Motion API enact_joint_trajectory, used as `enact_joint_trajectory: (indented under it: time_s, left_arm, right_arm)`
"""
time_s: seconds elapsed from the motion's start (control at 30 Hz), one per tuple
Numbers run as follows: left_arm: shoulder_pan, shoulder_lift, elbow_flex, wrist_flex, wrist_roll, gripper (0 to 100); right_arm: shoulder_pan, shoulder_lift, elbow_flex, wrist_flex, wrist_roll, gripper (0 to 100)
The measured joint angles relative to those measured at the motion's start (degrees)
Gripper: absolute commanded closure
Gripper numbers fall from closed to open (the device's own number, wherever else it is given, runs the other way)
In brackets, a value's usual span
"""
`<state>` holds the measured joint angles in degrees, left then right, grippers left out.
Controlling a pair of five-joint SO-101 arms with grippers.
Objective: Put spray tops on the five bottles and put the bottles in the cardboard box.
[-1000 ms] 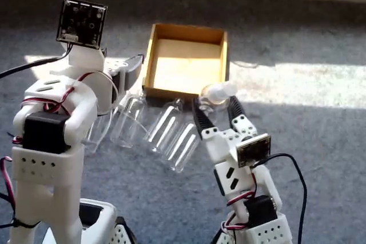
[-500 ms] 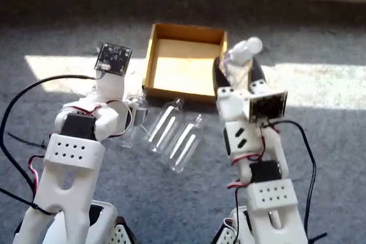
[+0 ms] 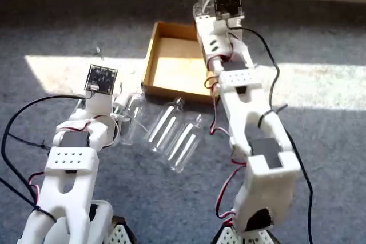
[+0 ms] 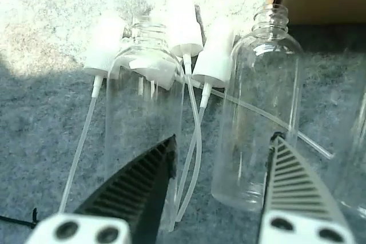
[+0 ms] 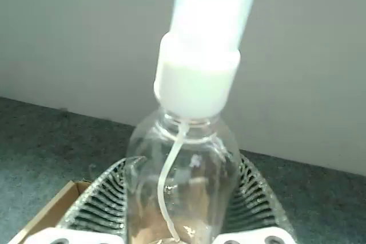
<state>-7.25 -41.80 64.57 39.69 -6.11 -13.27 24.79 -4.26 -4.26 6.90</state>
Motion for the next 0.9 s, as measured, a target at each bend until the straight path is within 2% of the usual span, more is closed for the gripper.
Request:
enact_joint_trajectory:
  time_s: [0.2,0.33,0.57,0.73,0.9]
  left_arm:
    - [0.0,0.0,0.3,-0.4,0.0,75]
    - [0.0,0.0,0.3,-0.4,0.0,75]
    - [0.0,0.0,0.3,-0.4,0.0,75]
    - [0.0,0.0,0.3,-0.4,0.0,75]
    - [0.0,0.0,0.3,-0.4,0.0,75]
  right_arm:
    - [1.3,20.0,-25.6,2.1,0.1,99.3]
    - [2.5,27.5,-34.2,2.1,0.1,99.3]
    - [3.3,28.7,-31.8,2.4,-1.1,99.3]
    - [3.4,20.0,-28.4,9.7,-5.2,99.3]
    - [3.0,10.9,-19.7,10.8,-3.5,99.3]
